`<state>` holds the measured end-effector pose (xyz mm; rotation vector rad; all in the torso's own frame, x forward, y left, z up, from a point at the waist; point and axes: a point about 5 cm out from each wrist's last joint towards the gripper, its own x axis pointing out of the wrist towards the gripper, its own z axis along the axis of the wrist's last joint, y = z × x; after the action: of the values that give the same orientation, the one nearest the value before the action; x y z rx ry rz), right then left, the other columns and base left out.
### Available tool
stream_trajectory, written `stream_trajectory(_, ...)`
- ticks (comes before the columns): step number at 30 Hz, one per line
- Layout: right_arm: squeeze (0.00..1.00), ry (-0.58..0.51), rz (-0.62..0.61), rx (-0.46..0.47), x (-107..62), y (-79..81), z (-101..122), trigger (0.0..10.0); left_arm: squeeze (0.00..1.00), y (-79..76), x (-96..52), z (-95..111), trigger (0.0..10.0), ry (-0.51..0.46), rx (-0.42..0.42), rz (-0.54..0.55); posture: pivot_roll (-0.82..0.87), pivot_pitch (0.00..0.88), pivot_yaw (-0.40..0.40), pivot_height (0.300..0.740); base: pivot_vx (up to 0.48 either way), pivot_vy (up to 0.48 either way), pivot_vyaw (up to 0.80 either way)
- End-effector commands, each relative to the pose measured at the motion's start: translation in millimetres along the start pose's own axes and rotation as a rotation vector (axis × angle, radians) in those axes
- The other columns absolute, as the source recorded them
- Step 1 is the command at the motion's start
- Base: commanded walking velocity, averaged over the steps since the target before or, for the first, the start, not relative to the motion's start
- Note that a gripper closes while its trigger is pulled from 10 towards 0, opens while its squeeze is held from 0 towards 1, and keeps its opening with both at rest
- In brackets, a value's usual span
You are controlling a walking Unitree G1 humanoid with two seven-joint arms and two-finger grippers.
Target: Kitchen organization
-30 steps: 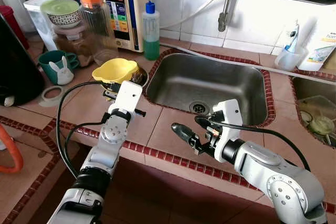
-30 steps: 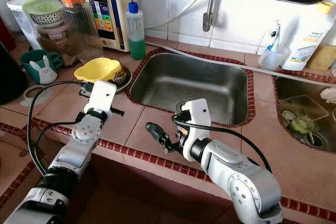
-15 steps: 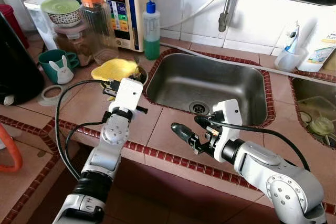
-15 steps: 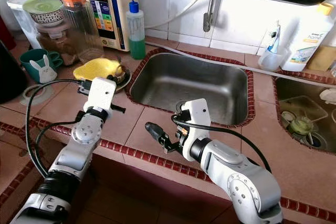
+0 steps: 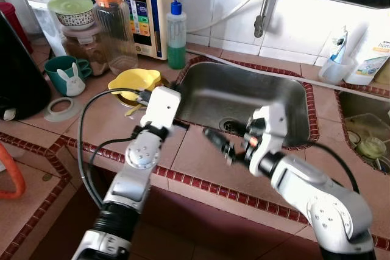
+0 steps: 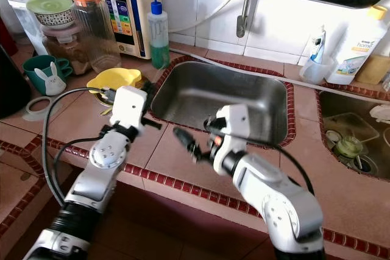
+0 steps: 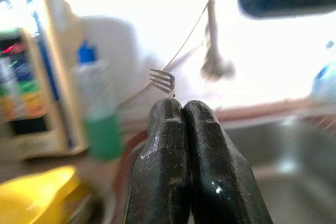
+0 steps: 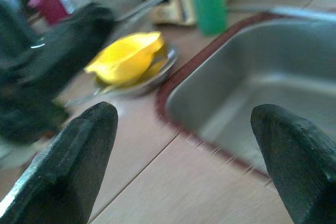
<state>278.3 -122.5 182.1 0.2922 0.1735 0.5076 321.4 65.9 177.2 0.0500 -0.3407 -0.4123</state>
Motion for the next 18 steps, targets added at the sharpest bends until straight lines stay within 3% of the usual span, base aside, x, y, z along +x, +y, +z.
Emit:
stream_trajectory(1, 0.0, -0.019, -0.06, 0.008, 0.5, -10.4, 2.4, 10.0, 0.0, -3.1, 5.7, 15.5, 5.3, -0.054, -0.154, -0.041, 0.13, 0.0, -0.022, 0.74, 0.0, 0.0, 0.0)
stream_trajectory(2, 0.0, -0.027, -0.071, 0.011, 1.4, -12.3, 3.6, 10.0, 0.0, -6.4, 7.3, 17.2, 5.3, -0.047, -0.234, -0.061, 0.13, 0.0, -0.022, 0.74, 0.0, 0.0, 0.0)
stream_trajectory(3, 0.0, -0.034, -0.08, 0.016, 2.3, -14.0, 4.4, 10.0, 0.0, -9.1, 8.5, 18.7, 6.7, -0.045, -0.29, -0.078, 0.13, 0.0, -0.024, 0.74, 0.0, 0.0, 0.0)
stream_trajectory(4, 0.0, -0.046, -0.101, 0.025, 4.3, -17.2, 5.5, 10.0, 0.0, -12.6, 10.1, 20.6, 6.0, -0.04, -0.371, -0.098, 0.13, 0.0, -0.024, 0.74, 0.0, 0.0, 0.0)
stream_trajectory(5, 0.0, -0.049, -0.109, 0.027, 5.0, -18.2, 5.8, 10.0, 0.0, -13.5, 10.4, 20.7, 6.0, -0.036, -0.394, -0.103, 0.13, 0.0, -0.024, 0.74, 0.0, 0.0, 0.0)
stream_trajectory(7, 0.0, -0.076, -0.131, 0.052, 8.1, -21.6, 8.5, 10.0, 0.0, -15.5, 10.5, 19.7, 8.2, -0.018, -0.503, -0.111, 0.13, 0.0, -0.024, 0.74, 0.0, 0.0, 0.0)
stream_trajectory(9, 0.0, -0.103, -0.149, 0.082, 10.4, -24.3, 11.4, 10.0, 0.0, -17.2, 10.3, 18.0, 8.1, 0.002, -0.582, -0.12, 0.13, 0.0, -0.024, 0.74, 0.0, 0.0, 0.0)
stream_trajectory(10, 0.0, -0.132, -0.157, 0.136, 13.2, -26.6, 14.6, 10.0, 0.0, -19.5, 9.4, 15.0, 9.8, 0.032, -0.655, -0.131, 0.13, 0.0, -0.024, 0.74, 0.0, 0.0, 0.0)
stream_trajectory(13, 0.0, -0.167, -0.149, 0.25, 18.4, -27.7, 17.5, 10.0, 0.0, -23.4, 7.3, 12.3, 10.0, 0.069, -0.75, -0.162, 0.13, 0.0, -0.025, 0.74, 0.0, 0.0, 0.0)
stream_trajectory(18, 0.0, -0.255, -0.123, 0.572, 27.7, -32.6, 23.6, 10.0, 0.0, -32.0, 3.1, 14.2, 10.0, 0.097, -0.896, -0.225, 0.13, 0.0, -0.029, 0.74, 0.0, 0.0, 0.0)
